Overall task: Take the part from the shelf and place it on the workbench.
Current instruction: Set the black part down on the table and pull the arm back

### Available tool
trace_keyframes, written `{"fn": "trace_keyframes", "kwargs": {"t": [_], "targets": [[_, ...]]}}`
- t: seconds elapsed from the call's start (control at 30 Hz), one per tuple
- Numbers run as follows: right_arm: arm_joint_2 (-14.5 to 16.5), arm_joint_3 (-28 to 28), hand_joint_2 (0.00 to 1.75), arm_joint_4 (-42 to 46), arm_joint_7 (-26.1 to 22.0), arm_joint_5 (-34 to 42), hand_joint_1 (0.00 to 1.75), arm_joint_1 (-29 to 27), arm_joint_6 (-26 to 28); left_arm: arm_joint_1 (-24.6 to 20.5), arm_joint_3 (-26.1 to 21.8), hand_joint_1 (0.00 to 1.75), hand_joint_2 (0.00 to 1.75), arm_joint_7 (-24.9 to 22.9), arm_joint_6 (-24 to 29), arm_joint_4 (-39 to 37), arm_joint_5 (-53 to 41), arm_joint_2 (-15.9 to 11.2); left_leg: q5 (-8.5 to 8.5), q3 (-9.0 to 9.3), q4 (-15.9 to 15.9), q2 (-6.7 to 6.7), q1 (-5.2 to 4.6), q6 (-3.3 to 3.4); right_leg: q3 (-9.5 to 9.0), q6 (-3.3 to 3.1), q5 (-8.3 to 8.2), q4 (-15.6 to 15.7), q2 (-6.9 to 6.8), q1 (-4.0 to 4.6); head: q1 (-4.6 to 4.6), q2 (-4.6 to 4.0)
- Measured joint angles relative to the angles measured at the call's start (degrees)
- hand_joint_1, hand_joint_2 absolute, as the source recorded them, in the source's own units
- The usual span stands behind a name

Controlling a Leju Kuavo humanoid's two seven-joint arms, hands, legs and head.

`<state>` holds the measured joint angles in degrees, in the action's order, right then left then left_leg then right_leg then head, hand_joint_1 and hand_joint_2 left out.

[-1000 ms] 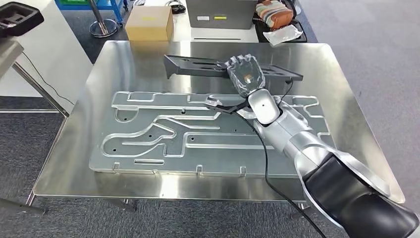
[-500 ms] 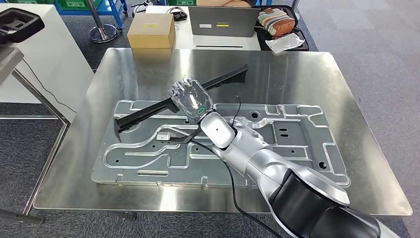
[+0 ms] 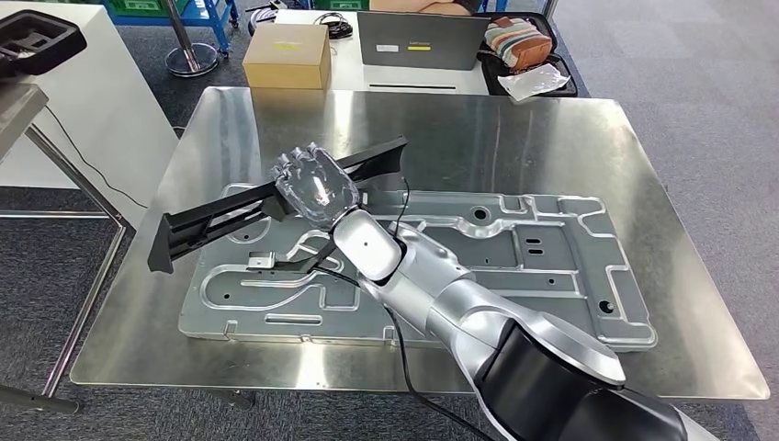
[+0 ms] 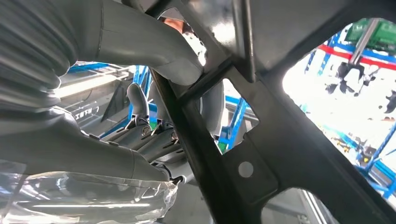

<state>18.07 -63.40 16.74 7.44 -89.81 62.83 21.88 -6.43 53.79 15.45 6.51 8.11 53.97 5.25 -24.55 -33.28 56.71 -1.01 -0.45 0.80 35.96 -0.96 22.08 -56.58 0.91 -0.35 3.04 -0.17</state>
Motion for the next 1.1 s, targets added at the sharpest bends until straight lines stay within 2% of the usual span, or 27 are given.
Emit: {"fn": "trace_keyframes", "kwargs": {"t": [0.17,0.27,0.43,0.73,0.87,1.1], "targets": [[1.3,-0.2,1.75,0.0,1.0,0.0,1.75,0.2,-4.7,0.0,0.0,0.0,1.75,1.2,0.3,0.0,-0.7,0.0,-0.01,0.0,0.1,0.01,0.0,0.01,0.01,0.66,0.03,0.0,-0.01,-0.03,0.0,0.0],[1.5,-0.7,1.75,0.0,1.3,0.0,1.75,0.6,-8.1,0.0,0.0,0.0,1.75,1.8,0.3,0.0,-0.9,0.0,-0.01,0.02,0.1,0.03,0.01,0.01,0.03,0.69,0.04,0.0,-0.02,-0.02,0.0,0.0],[1.4,-2.4,1.75,-0.3,1.4,0.0,1.75,2.4,-21.0,0.0,0.0,0.0,1.75,2.8,0.0,0.0,-1.0,0.0,0.0,0.04,0.1,0.06,0.05,0.0,0.07,0.73,0.05,-0.1,-0.01,0.0,0.0,0.0],[-0.6,-3.4,1.75,-1.2,0.5,-0.2,1.75,3.6,-31.2,-0.1,0.0,0.0,1.75,2.9,-1.5,0.0,0.0,0.0,0.01,0.12,0.1,0.01,0.05,-0.01,0.04,0.75,0.09,-0.2,-0.05,0.0,0.0,0.0],[-2.8,-4.0,1.75,-1.5,-0.6,-0.2,1.75,3.7,-34.0,0.0,0.0,0.0,1.75,3.7,-4.0,-0.1,1.0,-0.3,0.01,0.15,0.1,-0.01,0.02,0.0,-0.01,0.76,0.08,-0.2,-0.06,-0.03,0.0,0.0],[-5.6,-4.6,1.75,-1.6,-1.5,-0.2,1.75,3.9,-35.0,0.2,0.0,0.0,1.75,5.7,-7.0,-0.2,1.0,-0.8,0.02,0.17,0.1,-0.04,0.0,0.01,-0.04,0.81,0.05,-0.2,-0.07,-0.04,-0.01,0.0]]}}
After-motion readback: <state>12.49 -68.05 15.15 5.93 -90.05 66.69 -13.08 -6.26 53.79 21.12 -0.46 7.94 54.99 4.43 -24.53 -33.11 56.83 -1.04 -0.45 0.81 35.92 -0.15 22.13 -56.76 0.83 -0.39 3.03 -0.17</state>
